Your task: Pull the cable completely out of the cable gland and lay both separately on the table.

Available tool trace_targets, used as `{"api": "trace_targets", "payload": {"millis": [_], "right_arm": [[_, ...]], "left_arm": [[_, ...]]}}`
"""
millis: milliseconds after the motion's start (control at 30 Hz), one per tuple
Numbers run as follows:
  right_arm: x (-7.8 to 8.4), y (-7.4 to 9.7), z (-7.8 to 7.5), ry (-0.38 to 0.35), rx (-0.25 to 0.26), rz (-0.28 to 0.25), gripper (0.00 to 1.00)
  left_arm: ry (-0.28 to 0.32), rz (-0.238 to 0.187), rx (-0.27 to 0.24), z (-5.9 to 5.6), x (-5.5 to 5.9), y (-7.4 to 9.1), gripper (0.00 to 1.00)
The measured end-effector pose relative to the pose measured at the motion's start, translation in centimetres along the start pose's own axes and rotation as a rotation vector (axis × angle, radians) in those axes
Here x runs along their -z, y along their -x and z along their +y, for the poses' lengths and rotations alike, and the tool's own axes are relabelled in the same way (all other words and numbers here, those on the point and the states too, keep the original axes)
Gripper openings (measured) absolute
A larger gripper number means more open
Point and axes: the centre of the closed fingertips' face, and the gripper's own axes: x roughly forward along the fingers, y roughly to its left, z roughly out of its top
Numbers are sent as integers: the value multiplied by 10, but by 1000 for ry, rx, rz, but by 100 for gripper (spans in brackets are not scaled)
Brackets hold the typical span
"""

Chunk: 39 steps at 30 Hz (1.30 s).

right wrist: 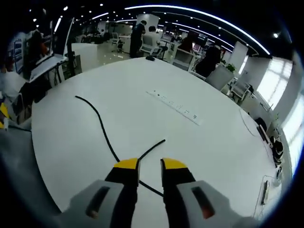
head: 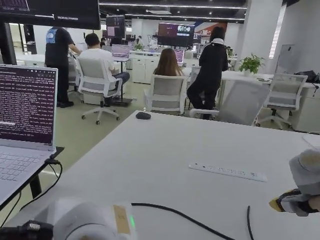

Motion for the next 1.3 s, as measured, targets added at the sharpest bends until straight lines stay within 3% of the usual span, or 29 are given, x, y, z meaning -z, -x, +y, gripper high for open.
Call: {"api": "trace_targets", "payload": {"millis": [167,233,300,367,400,433,467,500,567,667,767,833,933,1000,1100,1200,1267,1300], "right_arm": [[27,49,23,-52,-10,-44,17],[37,73,33,-78,-10,-58,17],[42,102,44,-77,5,-93,18],[46,124,52,-77,27,-123,18],[52,139,61,-87,31,-132,19],[58,152,69,-96,37,-139,19],[61,161,74,-105,44,-147,19],[65,169,78,-114,51,-160,19],[71,185,88,-201,71,-209,21],[82,206,99,-279,97,-242,21],[86,217,100,-283,128,-253,19],[91,220,100,-278,146,-245,19],[94,223,102,-287,145,-231,20],[92,228,101,-280,161,-237,19],[92,231,99,-287,170,-242,19],[92,228,99,-273,165,-233,20],[90,223,98,-262,156,-226,20],[89,220,98,-259,150,-225,20]], "left_arm": [[-18,-4,58,7,-7,-26,16],[18,-10,92,8,-10,-38,16],[171,12,140,9,-7,-52,16],[222,-42,202,9,-17,-65,16],[294,-76,242,8,-24,-74,16],[320,-74,258,10,-24,-85,16],[301,-50,257,12,-20,-93,16],[236,25,231,16,-8,-104,16],[130,75,235,14,-4,-117,16],[179,72,284,3,-7,-142,16],[176,123,285,0,7,-168,16],[232,155,312,-8,16,-182,16],[251,192,302,-7,33,-201,16],[327,211,304,-8,41,-204,16],[389,163,285,0,41,-205,16],[343,184,297,0,45,-198,26],[328,168,278,4,43,-191,41],[328,159,278,7,43,-184,43]]}}
